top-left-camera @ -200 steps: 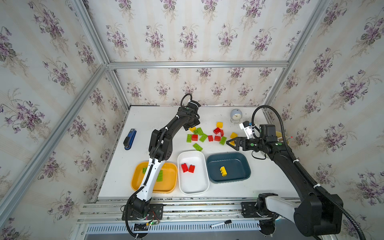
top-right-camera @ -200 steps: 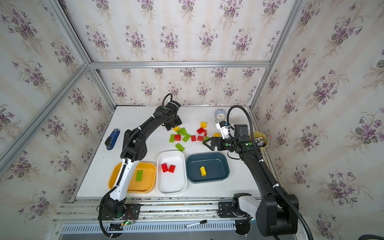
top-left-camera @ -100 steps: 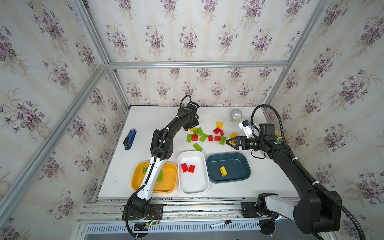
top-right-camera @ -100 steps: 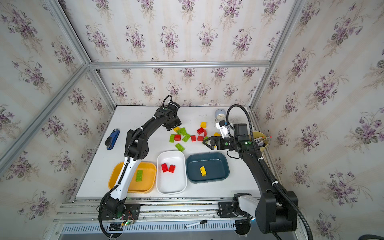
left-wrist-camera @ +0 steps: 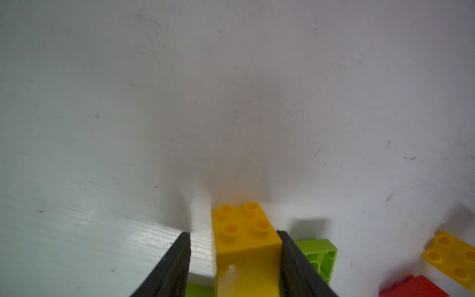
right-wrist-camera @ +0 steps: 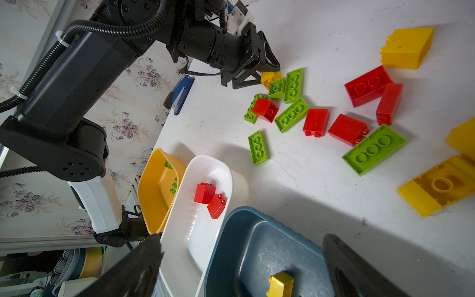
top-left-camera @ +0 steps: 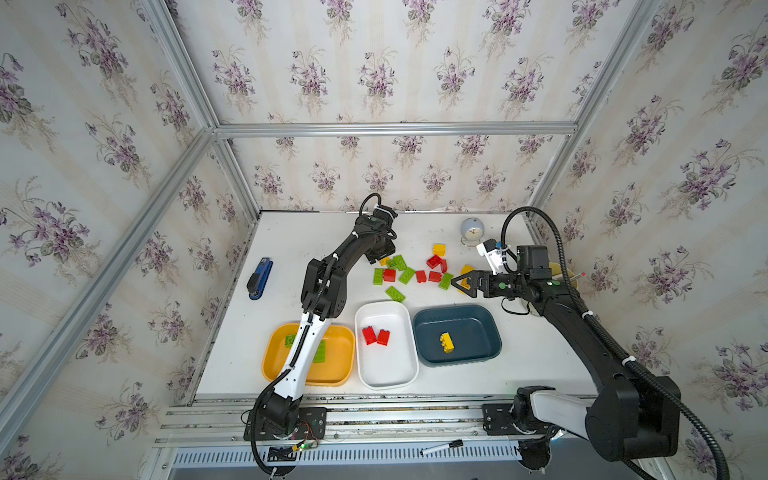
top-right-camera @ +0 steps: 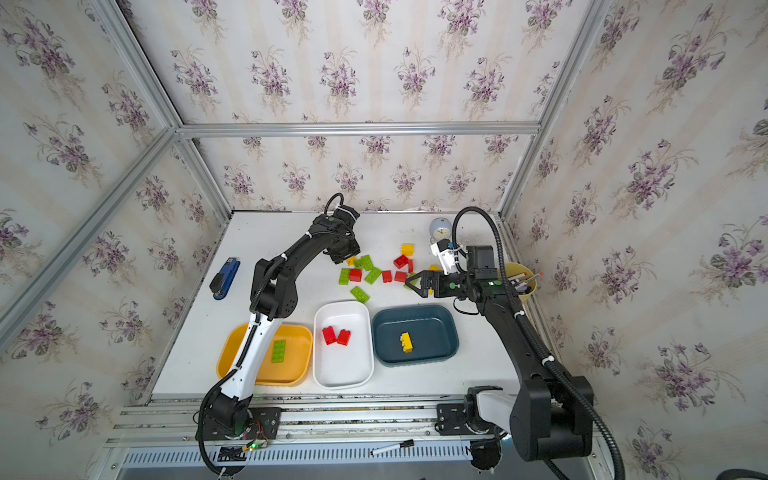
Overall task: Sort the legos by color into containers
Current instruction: 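Lower the left gripper onto a yellow 2x2 brick and grasp it, then carry the yellow brick with the left gripper and drop it into the teal tray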
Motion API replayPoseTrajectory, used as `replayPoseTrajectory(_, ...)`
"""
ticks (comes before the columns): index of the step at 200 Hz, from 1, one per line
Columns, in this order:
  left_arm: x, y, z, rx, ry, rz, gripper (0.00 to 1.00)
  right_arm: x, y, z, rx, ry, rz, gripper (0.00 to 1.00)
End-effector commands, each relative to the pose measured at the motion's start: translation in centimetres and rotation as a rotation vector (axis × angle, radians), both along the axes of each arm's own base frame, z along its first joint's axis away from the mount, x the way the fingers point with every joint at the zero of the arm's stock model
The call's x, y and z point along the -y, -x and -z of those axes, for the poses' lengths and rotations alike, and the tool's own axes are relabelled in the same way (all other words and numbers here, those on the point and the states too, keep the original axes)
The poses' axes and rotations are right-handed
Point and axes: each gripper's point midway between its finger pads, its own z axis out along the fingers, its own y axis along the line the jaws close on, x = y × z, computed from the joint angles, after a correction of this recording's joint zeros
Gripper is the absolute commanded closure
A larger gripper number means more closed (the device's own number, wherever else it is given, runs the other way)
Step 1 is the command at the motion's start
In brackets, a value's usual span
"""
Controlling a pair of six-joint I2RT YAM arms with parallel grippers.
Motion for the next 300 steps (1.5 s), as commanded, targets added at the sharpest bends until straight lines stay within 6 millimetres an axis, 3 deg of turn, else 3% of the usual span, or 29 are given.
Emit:
replayPoseTrajectory(1, -1.2, 0.4, -0.3, -0.013, -0.050, 0.026, 0.49, -0.2, -0.5, -0.9, 0.035, -0.016, -0.009, 0.00)
replayPoseTrajectory(41, -2.1, 0.5, 0.4, -0.037, -0.070, 0.056, 0.54, -0.2, -0.5, -0.7, 0.033, -0.016, -0.008, 0.00)
replayPoseTrajectory(57, -2.3, 0.6, 0.6, -0.042, -0.084, 0.069, 0.63, -0.2, -0.5, -0.7, 0.034, -0.013, -0.009, 0.00)
replayPoseTrajectory(81, -2.6, 0.6, 0.1, -0.037, -0.092, 0.080, 0.66, -0.2, -0.5, -0.7, 0.036, -0.009, -0.009, 0.00)
replayPoseTrajectory(98, -2.9, 0.4, -1.0, -0.019, -0.088, 0.088, 0.74, -0.2, -0.5, -0.7, 0.036, -0.010, -0.010, 0.00)
replayPoseTrajectory(135, -3.2, 0.3, -5.3, 0.051, -0.089, 0.123, 0.74, -0.1, -0.6, -0.8, 0.042, -0.008, -0.007, 0.00)
replayPoseTrajectory(158, -3.0, 1.4, -8.7, 0.091, -0.076, 0.150, 0.74, -0.1, -0.6, -0.7, 0.043, -0.005, -0.006, 0.00)
replayPoseTrajectory(184, -1.4, 4.6, -12.0, 0.107, -0.045, 0.221, 0.74, 0.0, -0.8, -0.7, 0.050, 0.001, 0.001, 0.00)
replayPoseTrajectory(223, 1.4, 11.3, -15.2, 0.117, -0.032, 0.318, 0.73, 0.1, -1.0, -0.8, 0.055, -0.003, 0.007, 0.00)
replayPoseTrajectory(265, 5.0, 18.2, -15.9, 0.093, 0.023, 0.400, 0.73, 0.4, -0.7, -0.8, 0.070, 0.012, 0.022, 0.00)
replayPoseTrajectory(300, 9.9, 23.7, -15.2, 0.055, 0.110, 0.532, 0.73, 0.6, -0.1, -0.7, 0.076, 0.025, 0.033, 0.00)
